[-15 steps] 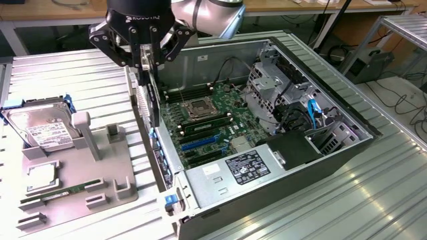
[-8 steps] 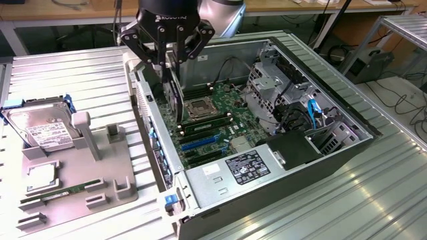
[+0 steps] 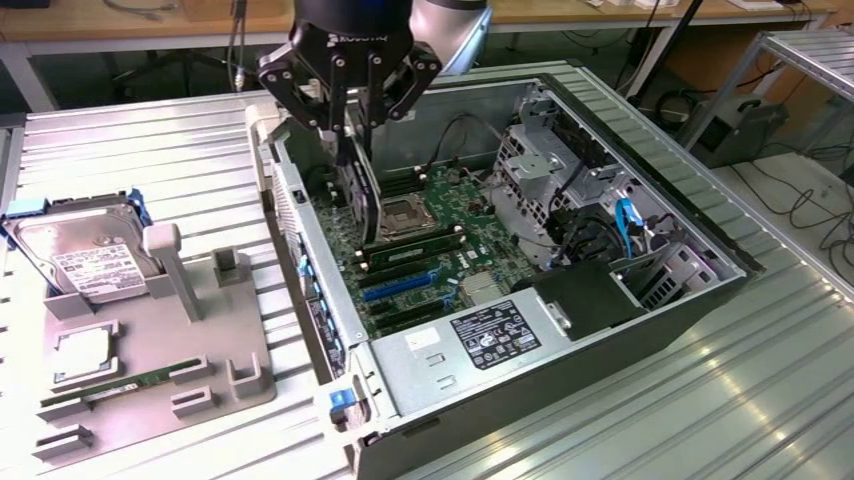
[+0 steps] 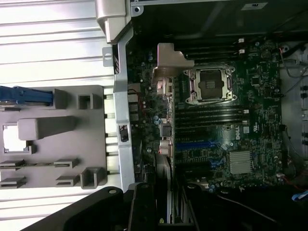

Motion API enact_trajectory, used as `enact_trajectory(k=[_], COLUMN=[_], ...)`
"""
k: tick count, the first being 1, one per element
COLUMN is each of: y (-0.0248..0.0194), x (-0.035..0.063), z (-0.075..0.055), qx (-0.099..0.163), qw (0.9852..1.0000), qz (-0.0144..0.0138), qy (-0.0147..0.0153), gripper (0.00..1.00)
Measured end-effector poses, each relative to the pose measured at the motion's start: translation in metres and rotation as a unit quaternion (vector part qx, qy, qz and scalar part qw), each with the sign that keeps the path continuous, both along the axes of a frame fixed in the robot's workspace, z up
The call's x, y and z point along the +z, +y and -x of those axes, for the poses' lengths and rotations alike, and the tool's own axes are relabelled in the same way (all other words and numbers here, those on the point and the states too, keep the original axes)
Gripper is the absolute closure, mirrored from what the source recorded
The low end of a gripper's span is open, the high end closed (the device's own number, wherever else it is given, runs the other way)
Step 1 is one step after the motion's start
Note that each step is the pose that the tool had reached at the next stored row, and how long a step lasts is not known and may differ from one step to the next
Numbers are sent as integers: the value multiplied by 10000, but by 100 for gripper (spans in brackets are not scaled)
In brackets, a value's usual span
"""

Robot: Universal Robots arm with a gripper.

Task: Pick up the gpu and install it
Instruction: 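Pick up the gpu and move the gpu toward the slot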

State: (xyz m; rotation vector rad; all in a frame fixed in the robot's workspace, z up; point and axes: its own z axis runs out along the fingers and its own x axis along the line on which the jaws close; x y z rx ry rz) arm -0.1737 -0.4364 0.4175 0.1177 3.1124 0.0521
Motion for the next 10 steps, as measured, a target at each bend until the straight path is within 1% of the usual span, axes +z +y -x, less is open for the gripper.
enact_trajectory(k=[10], y=[0], x=[-35], z=[-66], qx=[0], qw=[10000], qz=[0], qy=[0], gripper=[74])
